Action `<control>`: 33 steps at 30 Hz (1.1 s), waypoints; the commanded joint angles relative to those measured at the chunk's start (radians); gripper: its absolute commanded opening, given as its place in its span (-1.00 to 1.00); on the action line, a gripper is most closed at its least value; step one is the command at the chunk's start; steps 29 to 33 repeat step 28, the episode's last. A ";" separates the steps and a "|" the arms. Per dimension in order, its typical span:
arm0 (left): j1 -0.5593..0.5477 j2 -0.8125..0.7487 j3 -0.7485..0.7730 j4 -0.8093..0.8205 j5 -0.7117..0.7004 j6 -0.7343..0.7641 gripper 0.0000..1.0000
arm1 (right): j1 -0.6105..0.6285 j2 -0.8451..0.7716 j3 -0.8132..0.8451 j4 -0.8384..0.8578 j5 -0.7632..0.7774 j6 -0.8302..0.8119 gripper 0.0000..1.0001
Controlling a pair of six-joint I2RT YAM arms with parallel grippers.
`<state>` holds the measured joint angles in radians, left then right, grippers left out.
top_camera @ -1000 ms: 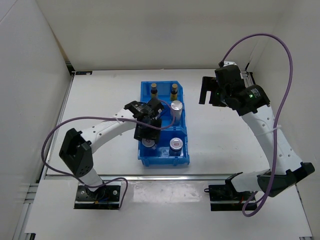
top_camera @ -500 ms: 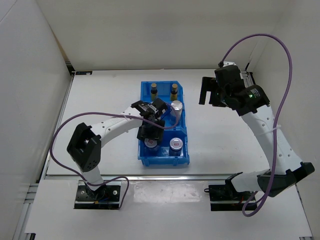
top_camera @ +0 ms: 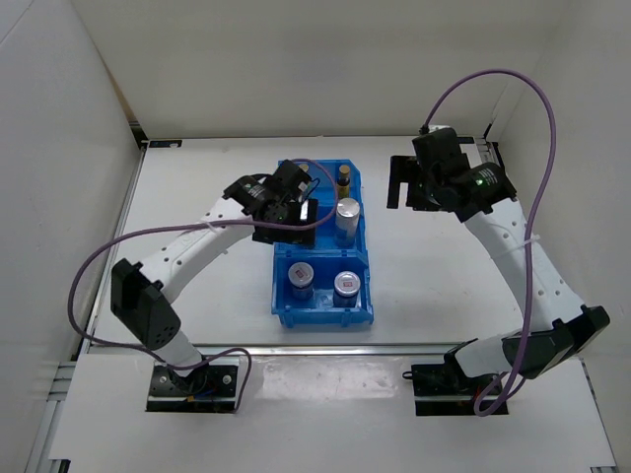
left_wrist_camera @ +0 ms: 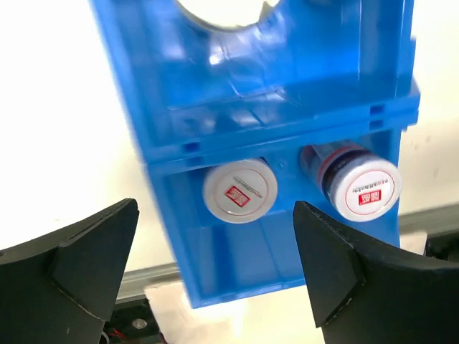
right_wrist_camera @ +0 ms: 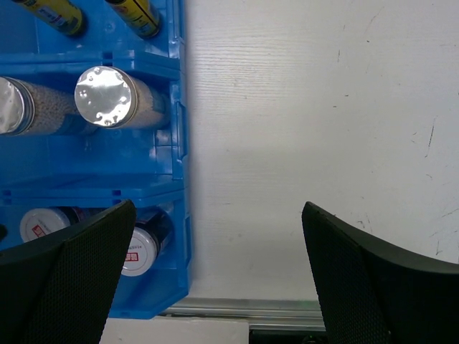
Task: Organize the condiment bottles
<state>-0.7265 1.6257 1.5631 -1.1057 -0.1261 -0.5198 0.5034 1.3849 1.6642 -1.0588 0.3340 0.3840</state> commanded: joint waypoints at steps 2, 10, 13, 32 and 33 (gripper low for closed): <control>0.030 -0.203 0.048 -0.014 -0.169 0.015 1.00 | -0.012 -0.030 -0.001 0.028 0.020 -0.017 0.99; 0.141 -0.368 -0.038 0.079 -0.127 0.056 1.00 | -0.012 -0.031 -0.026 0.028 0.020 -0.008 0.99; 0.141 -0.391 -0.050 0.067 -0.235 0.024 1.00 | -0.012 -0.030 -0.017 0.028 0.020 -0.008 0.99; 0.141 -0.744 -0.544 0.476 -0.699 0.058 1.00 | -0.012 -0.132 -0.132 0.123 -0.021 -0.030 0.99; 0.141 -0.744 -0.544 0.476 -0.699 0.058 1.00 | -0.012 -0.132 -0.132 0.123 -0.021 -0.030 0.99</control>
